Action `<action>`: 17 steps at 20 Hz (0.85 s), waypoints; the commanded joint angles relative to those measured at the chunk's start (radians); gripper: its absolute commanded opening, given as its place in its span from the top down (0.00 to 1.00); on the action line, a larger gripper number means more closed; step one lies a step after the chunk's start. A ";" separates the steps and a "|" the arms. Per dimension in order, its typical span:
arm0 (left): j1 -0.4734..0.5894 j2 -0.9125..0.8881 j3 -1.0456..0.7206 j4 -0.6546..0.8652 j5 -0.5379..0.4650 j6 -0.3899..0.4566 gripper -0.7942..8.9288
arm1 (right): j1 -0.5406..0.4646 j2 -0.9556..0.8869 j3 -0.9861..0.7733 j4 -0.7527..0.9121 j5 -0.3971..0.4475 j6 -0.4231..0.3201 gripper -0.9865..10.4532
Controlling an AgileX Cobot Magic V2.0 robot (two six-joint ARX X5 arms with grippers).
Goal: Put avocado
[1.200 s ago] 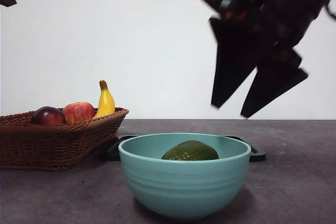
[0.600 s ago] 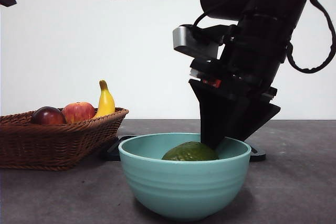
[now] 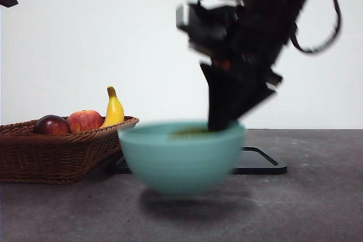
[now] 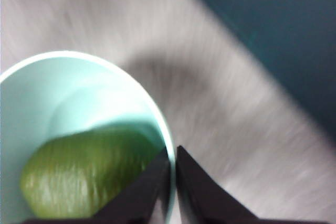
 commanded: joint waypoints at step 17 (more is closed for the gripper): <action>-0.006 0.005 0.008 0.002 0.002 0.016 0.60 | -0.275 0.470 0.524 -0.014 -0.007 0.004 0.91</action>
